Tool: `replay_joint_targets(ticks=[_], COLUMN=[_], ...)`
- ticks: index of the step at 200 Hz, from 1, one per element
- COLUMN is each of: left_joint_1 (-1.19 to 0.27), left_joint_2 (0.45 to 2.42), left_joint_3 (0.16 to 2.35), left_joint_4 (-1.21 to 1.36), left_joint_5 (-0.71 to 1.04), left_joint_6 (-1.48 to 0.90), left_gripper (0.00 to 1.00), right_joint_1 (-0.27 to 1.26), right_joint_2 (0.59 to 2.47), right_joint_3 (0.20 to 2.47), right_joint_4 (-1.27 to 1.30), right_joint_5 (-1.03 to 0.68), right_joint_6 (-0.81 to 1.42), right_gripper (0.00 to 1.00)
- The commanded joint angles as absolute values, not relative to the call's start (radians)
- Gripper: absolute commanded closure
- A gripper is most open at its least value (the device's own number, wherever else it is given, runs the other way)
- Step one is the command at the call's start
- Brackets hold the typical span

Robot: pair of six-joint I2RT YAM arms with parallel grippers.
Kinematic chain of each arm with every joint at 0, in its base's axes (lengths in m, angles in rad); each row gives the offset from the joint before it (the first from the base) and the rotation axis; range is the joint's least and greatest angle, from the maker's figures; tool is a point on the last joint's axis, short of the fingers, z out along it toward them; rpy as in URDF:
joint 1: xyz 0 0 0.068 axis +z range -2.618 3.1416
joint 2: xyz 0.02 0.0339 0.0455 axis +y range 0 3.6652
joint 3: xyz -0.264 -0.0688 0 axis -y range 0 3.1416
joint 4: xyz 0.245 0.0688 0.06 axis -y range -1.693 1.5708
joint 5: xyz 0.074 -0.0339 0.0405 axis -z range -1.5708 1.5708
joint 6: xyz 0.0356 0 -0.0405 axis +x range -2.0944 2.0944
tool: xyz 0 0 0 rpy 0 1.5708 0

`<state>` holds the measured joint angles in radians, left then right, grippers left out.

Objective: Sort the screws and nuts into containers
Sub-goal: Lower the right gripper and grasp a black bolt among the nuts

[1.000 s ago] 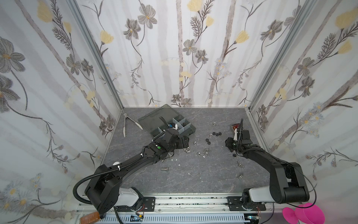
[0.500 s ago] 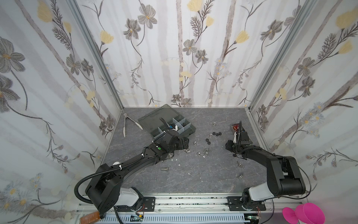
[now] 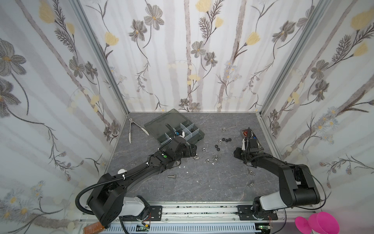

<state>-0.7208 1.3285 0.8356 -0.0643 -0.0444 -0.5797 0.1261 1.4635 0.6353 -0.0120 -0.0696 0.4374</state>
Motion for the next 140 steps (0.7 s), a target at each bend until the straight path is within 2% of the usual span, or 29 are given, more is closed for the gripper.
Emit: replay_joint_targets(ticks=[1, 38, 88, 140], left_joint_1=[-0.721, -0.721, -0.720, -0.721], left_joint_2=[1.318, 1.305, 1.311, 1.336], left_joint_3=[0.828, 0.819, 0.816, 0.819], left_joint_4=[-0.043, -0.043, -0.037, -0.025], left_joint_5=[-0.054, -0.054, -0.054, -0.045], left_joint_6=[-0.583, -0.586, -0.580, -0.581], left_gripper=[0.00, 0.00, 0.00, 0.00], right_joint_1=[0.151, 0.154, 0.112, 0.078], right_joint_2=[1.452, 1.426, 1.372, 1.401], right_joint_3=[0.644, 0.661, 0.655, 0.643], right_joint_4=[-0.032, -0.057, -0.102, -0.092], right_joint_5=[-0.072, -0.063, -0.016, -0.038], right_joint_6=[0.459, 0.459, 0.428, 0.417], right_gripper=[0.55, 0.54, 0.46, 0.45])
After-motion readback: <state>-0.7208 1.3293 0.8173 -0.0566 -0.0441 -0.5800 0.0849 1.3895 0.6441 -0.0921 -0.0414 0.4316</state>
